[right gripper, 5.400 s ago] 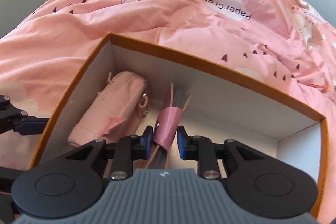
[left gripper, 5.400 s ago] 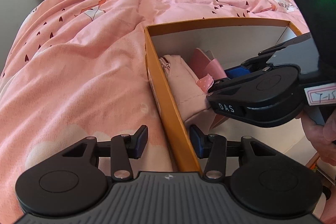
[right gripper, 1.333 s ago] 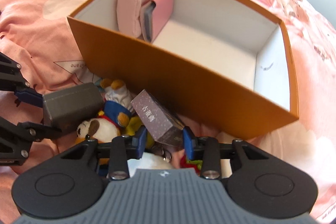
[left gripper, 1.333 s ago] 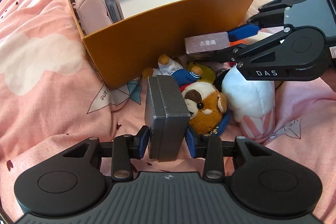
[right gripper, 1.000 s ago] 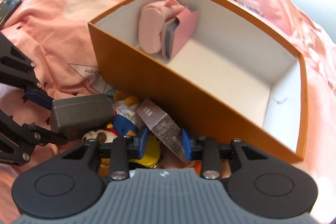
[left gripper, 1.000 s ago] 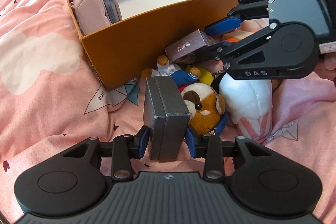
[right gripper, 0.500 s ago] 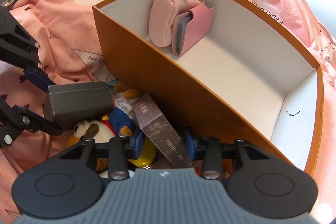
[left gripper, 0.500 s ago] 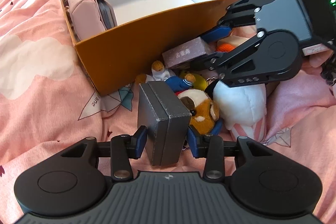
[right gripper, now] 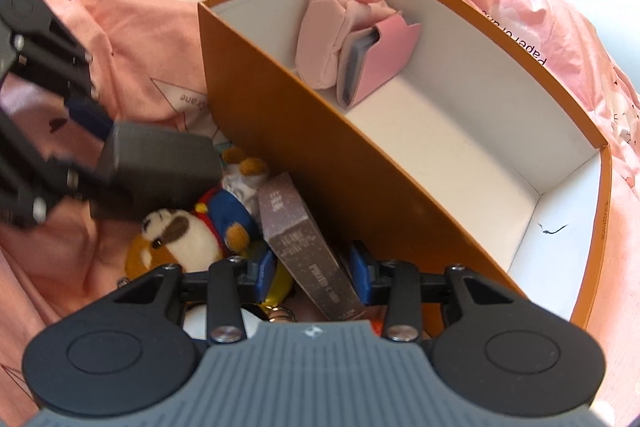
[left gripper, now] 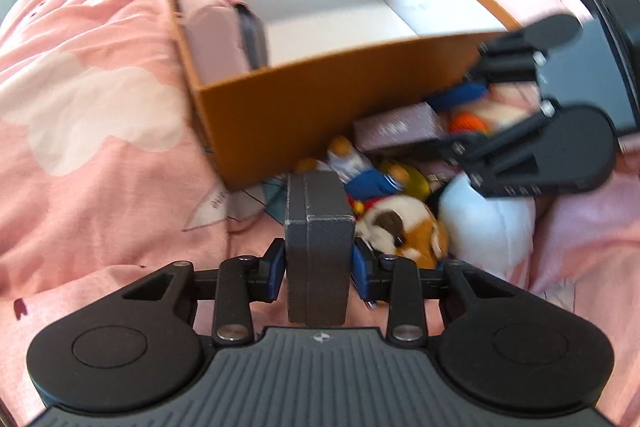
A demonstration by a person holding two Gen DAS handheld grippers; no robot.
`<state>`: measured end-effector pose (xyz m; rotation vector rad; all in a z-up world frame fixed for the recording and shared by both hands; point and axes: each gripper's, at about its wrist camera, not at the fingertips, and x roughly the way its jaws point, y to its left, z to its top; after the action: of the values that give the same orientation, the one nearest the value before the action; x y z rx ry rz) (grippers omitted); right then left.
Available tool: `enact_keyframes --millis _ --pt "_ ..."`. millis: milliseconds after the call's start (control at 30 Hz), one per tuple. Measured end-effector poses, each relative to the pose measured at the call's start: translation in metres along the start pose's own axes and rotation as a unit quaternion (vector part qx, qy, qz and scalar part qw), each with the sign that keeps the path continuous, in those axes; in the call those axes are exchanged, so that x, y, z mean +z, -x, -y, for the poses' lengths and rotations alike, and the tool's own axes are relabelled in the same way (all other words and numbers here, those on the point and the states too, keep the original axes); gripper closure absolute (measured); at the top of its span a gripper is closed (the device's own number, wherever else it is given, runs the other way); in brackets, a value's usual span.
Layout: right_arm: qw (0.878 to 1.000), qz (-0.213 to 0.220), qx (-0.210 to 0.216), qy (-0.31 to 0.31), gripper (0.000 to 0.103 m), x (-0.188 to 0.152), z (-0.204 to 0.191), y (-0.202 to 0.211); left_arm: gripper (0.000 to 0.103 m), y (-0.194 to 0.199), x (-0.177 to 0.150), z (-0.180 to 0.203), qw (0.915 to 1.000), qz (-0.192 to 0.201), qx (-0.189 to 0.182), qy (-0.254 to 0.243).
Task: Organize objects
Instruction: 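Carry the dark grey box and PHOTO CARD box over the orange box with both grippers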
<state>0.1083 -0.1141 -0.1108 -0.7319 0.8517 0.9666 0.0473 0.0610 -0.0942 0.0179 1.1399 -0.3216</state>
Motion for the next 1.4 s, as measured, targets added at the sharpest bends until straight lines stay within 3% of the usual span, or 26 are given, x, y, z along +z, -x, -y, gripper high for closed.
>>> enact_keyframes --millis 333,500,733,933,1067,1167,1400 --pt "1.0 0.014 -0.012 0.009 0.073 0.005 -0.009 0.015 0.065 0.011 0.003 -0.013 0.9989 0.019 -0.007 0.043" --pt "0.997 0.036 0.015 -0.06 0.075 0.008 0.004 0.039 0.065 0.029 0.008 -0.013 0.9978 0.034 -0.028 0.05" --pt "0.983 0.041 0.059 -0.168 0.077 0.015 0.028 0.057 0.065 0.048 0.025 -0.006 0.9963 0.054 -0.038 0.056" --pt "0.975 0.064 0.066 -0.202 0.077 0.019 0.032 0.08 0.065 0.068 0.043 0.006 0.9939 0.081 -0.054 0.052" --pt "0.97 0.09 0.055 -0.218 0.078 0.023 0.038 0.102 0.065 0.077 0.056 0.009 0.9914 0.103 -0.061 0.054" --pt "0.967 0.111 0.024 -0.23 0.079 0.027 0.046 0.113 0.065 0.077 0.07 0.013 0.9898 0.117 -0.053 0.062" --pt "0.952 0.126 -0.033 -0.277 0.079 0.041 0.078 0.106 0.065 0.057 0.108 0.014 0.9852 0.136 -0.047 0.093"
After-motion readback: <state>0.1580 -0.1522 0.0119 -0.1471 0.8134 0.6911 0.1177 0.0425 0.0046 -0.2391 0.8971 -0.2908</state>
